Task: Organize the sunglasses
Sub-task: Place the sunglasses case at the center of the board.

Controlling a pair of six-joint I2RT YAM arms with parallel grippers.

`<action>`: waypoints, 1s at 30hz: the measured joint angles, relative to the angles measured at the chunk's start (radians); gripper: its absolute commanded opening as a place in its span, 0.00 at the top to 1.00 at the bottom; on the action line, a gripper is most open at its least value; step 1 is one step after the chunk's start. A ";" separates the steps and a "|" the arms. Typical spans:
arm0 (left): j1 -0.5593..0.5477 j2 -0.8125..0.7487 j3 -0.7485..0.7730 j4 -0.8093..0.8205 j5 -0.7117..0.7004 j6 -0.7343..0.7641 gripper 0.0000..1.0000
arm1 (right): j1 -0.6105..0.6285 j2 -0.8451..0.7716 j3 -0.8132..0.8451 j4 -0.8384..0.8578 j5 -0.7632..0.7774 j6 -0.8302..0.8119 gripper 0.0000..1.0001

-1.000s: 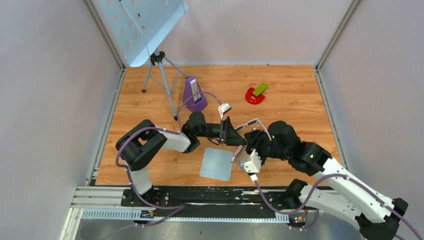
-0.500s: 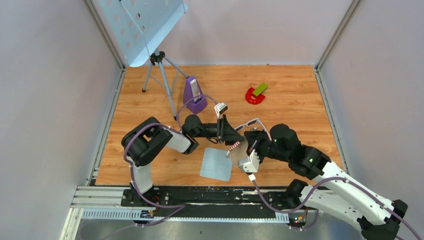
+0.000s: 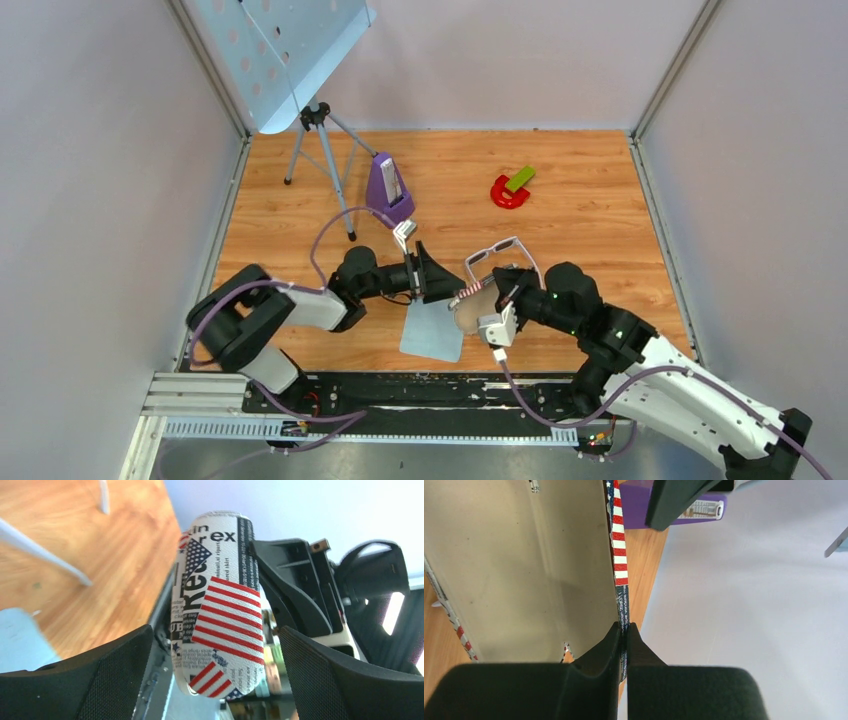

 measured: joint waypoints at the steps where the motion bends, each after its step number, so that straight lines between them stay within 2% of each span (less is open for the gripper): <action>1: 0.005 -0.061 -0.018 -0.104 -0.043 0.054 0.00 | 0.000 0.004 -0.013 0.018 0.005 0.013 1.00; 3: 0.011 -0.181 -0.029 -0.297 -0.125 0.160 0.00 | 0.001 0.035 -0.026 0.054 0.016 0.046 1.00; 5: 0.012 -0.365 -0.025 -0.553 -0.258 0.281 0.00 | 0.003 0.106 -0.026 0.116 0.032 0.087 1.00; 8: 0.013 -0.665 -0.028 -0.871 -0.477 0.381 0.00 | 0.004 0.220 -0.026 0.203 0.051 0.140 1.00; 12: 0.013 -1.091 -0.060 -1.215 -0.755 0.428 0.00 | 0.007 0.368 -0.024 0.341 0.063 0.195 1.00; 17: 0.013 -1.481 -0.123 -1.568 -0.990 0.397 0.00 | 0.045 0.510 -0.002 0.480 0.071 0.216 1.00; 20: 0.013 -1.581 -0.133 -1.739 -1.063 0.381 0.00 | 0.063 0.628 0.075 0.507 0.076 0.233 1.00; 25: 0.013 -1.590 -0.132 -1.908 -1.144 0.313 0.00 | 0.070 0.847 0.273 0.530 0.138 0.270 1.00; 30: 0.013 -1.595 -0.131 -2.050 -1.234 0.182 0.00 | 0.082 0.955 0.317 0.587 0.205 0.284 1.00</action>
